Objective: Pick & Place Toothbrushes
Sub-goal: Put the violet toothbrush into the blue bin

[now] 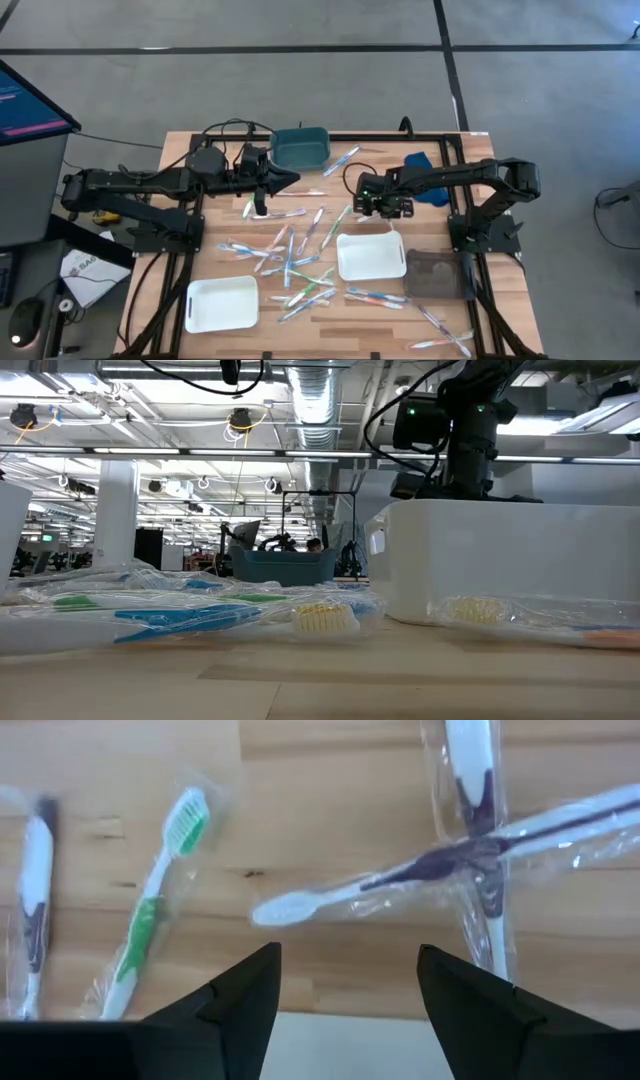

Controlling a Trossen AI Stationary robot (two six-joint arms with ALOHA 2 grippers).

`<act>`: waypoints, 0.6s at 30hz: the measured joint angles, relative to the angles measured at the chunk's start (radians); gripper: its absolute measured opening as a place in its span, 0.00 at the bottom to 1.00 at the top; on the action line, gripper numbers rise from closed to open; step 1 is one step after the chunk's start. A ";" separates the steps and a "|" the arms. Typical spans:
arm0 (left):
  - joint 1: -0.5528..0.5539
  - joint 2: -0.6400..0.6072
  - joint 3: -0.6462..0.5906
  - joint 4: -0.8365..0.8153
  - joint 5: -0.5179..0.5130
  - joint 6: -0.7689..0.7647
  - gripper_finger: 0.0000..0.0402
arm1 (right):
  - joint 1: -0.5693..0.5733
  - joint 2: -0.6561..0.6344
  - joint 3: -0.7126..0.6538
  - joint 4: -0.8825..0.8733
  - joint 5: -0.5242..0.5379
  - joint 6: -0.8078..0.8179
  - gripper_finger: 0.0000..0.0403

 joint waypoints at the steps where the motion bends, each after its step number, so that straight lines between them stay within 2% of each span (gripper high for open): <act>1: 0.000 0.000 0.000 0.000 0.000 0.000 0.01 | -0.001 0.000 0.000 0.000 0.001 -0.006 0.57; 5: 0.000 0.000 0.000 0.000 0.000 0.000 0.01 | -0.016 0.000 0.000 0.005 0.010 -0.168 0.57; 14: 0.000 0.000 0.000 0.000 0.000 0.000 0.01 | -0.034 0.000 0.000 0.007 0.010 -0.968 0.57; 16: 0.000 0.000 0.000 0.000 0.000 0.000 0.01 | -0.032 0.000 0.000 0.012 0.009 -1.103 0.57; 18: 0.000 0.000 0.000 0.000 0.000 0.000 0.01 | -0.031 0.000 0.000 0.011 0.009 -1.167 0.57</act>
